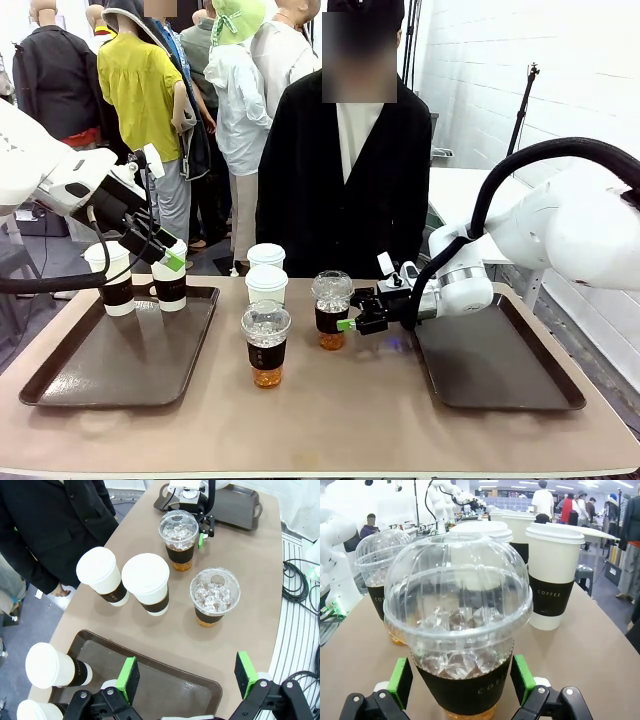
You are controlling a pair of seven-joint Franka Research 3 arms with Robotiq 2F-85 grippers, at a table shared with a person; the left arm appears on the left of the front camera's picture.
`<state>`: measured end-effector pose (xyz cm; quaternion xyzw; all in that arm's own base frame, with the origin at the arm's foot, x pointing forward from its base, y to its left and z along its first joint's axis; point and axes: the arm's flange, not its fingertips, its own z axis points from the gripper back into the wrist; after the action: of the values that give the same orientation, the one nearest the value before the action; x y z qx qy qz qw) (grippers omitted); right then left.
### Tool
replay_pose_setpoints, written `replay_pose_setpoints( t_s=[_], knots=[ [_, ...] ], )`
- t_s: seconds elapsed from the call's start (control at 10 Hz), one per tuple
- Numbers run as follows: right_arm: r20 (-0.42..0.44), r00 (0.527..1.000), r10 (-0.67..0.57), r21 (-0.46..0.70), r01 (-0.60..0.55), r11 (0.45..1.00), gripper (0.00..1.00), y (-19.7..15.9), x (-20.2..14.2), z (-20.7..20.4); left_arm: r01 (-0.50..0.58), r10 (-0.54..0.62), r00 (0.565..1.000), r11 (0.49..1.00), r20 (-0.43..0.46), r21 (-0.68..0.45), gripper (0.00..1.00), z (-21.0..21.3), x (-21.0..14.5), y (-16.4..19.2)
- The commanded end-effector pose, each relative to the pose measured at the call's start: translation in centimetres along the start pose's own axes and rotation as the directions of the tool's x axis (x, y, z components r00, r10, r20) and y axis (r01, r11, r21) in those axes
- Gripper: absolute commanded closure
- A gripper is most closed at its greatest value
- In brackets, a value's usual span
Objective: Distribute the coffee onto the tray.
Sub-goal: Pick up one iced Americano and place it on the right Handle tray.
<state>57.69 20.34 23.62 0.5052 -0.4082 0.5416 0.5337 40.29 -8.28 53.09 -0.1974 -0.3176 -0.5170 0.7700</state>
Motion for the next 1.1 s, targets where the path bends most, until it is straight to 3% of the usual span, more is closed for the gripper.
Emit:
replay_pose_setpoints(
  t_s=[0.0,0.6,0.8,1.0],
  knots=[
    [0.008,1.0,-0.022,0.024,0.021,0.999,0.0,-0.8,0.0,-1.3,0.014,-0.014,1.0,1.0,0.021,-0.012,0.0,0.0,-0.2,0.3],
    [0.022,0.997,-0.071,0.052,0.07,0.996,0.0,-0.9,-0.1,-2.7,0.014,-0.014,1.0,1.0,0.021,-0.012,0.0,0.0,-0.2,0.3],
    [0.04,0.997,-0.068,0.028,0.067,0.997,0.39,-1.0,-0.3,-2.4,0.014,-0.014,1.0,1.0,0.021,-0.012,0.0,0.0,-0.2,0.3],
    [0.04,0.997,-0.069,0.015,0.069,0.998,0.39,-0.9,-0.2,-2.0,0.014,-0.014,1.0,1.0,0.021,-0.012,0.0,0.0,-0.2,0.3]
  ],
)
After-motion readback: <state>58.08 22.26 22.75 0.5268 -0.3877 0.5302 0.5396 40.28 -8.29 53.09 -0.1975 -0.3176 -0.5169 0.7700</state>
